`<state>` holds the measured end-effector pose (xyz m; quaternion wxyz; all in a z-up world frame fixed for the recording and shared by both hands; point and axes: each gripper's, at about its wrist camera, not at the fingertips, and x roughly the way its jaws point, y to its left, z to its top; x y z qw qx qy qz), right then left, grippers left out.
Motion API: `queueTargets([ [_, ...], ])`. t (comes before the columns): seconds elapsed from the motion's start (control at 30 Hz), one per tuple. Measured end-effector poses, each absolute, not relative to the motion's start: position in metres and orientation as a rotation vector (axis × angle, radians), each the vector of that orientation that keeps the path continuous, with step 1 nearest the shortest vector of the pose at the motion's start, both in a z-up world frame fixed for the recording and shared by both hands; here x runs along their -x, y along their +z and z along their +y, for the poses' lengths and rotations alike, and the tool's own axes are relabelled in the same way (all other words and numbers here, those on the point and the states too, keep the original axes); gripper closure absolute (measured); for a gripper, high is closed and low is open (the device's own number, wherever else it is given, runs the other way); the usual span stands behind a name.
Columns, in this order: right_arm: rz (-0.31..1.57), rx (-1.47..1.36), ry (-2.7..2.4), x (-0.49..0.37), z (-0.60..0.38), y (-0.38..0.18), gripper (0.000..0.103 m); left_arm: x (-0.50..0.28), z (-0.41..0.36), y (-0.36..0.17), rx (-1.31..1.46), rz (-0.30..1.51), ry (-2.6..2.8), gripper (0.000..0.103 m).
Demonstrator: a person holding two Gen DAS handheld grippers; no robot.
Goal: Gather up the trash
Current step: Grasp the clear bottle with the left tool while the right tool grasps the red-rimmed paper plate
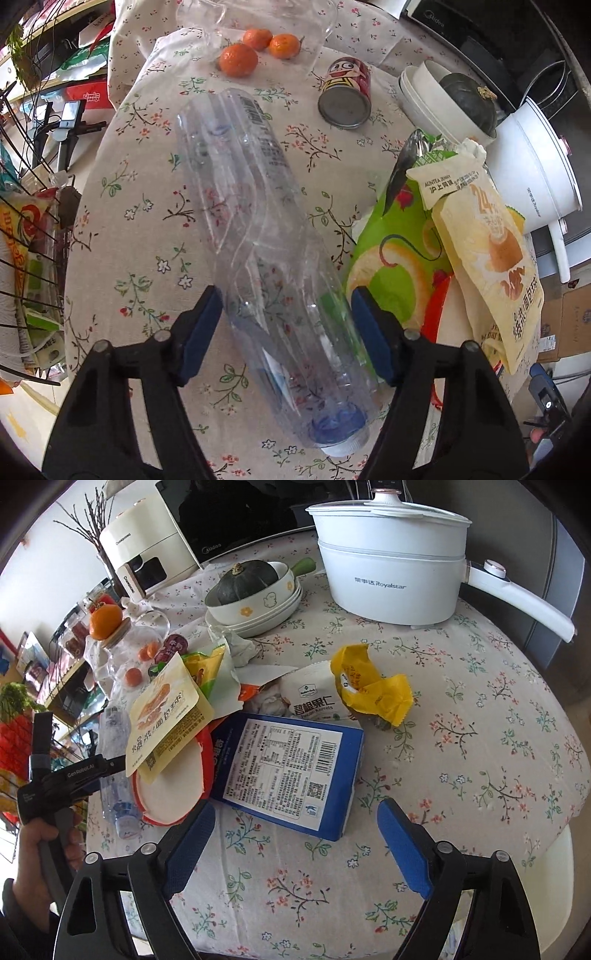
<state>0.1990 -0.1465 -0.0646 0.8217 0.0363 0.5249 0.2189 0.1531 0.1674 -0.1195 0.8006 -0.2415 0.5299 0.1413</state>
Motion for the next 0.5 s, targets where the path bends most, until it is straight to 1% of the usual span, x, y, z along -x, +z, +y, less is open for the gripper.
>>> queueTargets([
  [0.07,1.142,-0.121,0.52,-0.202,-0.136,-0.072,0.034,-0.15,0.167,-0.119,0.512,1.133,0.271,0.031],
  [0.1,1.149,-0.142,0.542,-0.203,-0.13,-0.075,0.037,-0.148,0.169,-0.12,0.515,1.131,0.26,0.032],
  [0.13,1.154,-0.164,0.561,-0.204,-0.124,-0.077,0.042,-0.145,0.17,-0.119,0.516,1.128,0.25,0.032],
  [0.17,1.157,-0.186,0.579,-0.205,-0.119,-0.079,0.045,-0.142,0.17,-0.117,0.513,1.124,0.245,0.032],
  [0.2,1.156,-0.206,0.592,-0.207,-0.114,-0.081,0.047,-0.139,0.171,-0.115,0.506,1.118,0.242,0.032],
  [0.27,1.153,-0.229,0.607,-0.209,-0.104,-0.084,0.054,-0.134,0.173,-0.11,0.489,1.101,0.234,0.033],
  [0.3,1.154,-0.237,0.611,-0.211,-0.099,-0.087,0.055,-0.131,0.174,-0.107,0.486,1.093,0.232,0.033],
  [0.33,1.158,-0.242,0.615,-0.212,-0.095,-0.09,0.059,-0.128,0.175,-0.104,0.485,1.085,0.226,0.033],
  [0.4,1.172,-0.242,0.61,-0.213,-0.088,-0.097,0.073,-0.123,0.177,-0.099,0.479,1.071,0.215,0.033],
  [0.43,1.174,-0.24,0.608,-0.214,-0.085,-0.099,0.084,-0.12,0.177,-0.097,0.476,1.063,0.209,0.033],
  [0.5,1.162,-0.249,0.602,-0.213,-0.084,-0.097,0.091,-0.115,0.18,-0.091,0.478,1.043,0.194,0.033],
])
